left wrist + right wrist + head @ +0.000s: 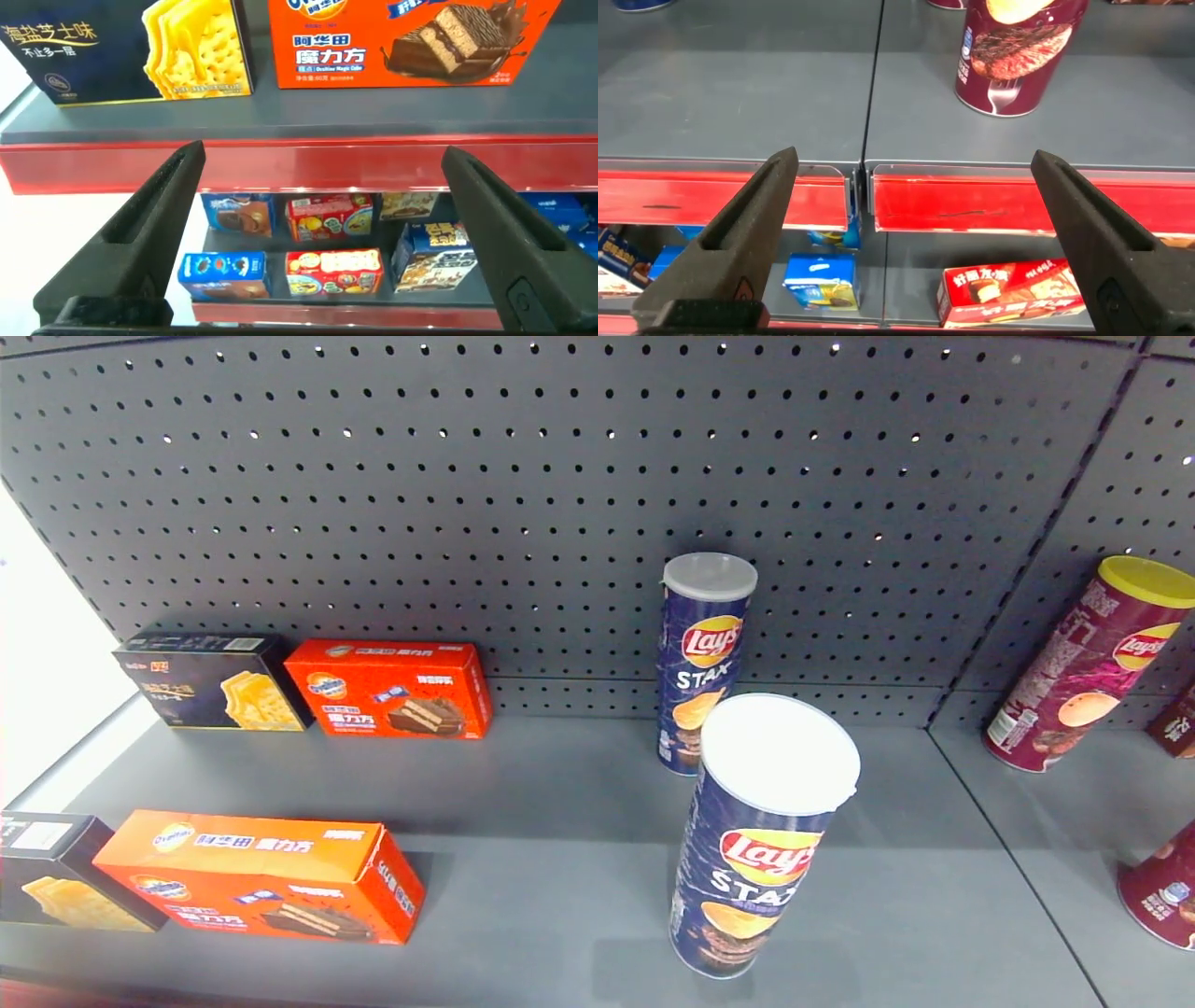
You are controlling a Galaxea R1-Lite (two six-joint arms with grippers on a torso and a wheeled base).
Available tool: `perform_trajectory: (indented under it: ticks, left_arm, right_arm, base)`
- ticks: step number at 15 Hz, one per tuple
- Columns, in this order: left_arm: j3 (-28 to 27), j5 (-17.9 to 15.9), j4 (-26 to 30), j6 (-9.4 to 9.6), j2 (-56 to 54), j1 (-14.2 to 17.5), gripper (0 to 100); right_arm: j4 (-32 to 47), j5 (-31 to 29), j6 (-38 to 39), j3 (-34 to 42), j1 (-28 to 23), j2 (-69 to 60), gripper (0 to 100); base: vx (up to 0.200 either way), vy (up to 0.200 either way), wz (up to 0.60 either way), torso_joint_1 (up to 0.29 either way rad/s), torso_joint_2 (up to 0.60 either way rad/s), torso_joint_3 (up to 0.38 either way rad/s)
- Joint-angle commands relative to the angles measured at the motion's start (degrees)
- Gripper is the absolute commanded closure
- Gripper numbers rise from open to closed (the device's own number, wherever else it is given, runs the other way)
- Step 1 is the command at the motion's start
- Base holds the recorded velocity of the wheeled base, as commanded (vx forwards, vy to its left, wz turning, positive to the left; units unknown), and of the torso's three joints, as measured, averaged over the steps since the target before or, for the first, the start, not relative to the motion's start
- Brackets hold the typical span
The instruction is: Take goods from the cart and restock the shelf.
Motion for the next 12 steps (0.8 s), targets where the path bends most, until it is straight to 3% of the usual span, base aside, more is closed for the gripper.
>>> perform_trajectory:
  ticks: [1, 4, 12]
  left_arm:
    - [0.0, 0.3, 0.0, -0.05, 0.1, 0.0, 0]
    - [0.0, 0.0, 0.0, -1.01, 0.1, 0.0, 0]
    - [0.0, 0.1, 0.0, -1.01, 0.1, 0.0, 0]
  right_arm:
    - [0.0, 0.1, 0.0, 0.0, 0.0, 0.1, 0]
    - [0.0, 0.1, 0.0, 0.0, 0.0, 0.1, 0]
    - [0.0, 0.2, 0.0, 0.0, 0.0, 0.1, 0]
  base:
    - [0.000, 0.000, 0.00, 0.000, 0.00, 0.000]
    - [-0.133, 0.000, 0.00, 0.003, 0.00, 0.005]
    - [0.000, 0.000, -0.07, 0.000, 0.00, 0.000]
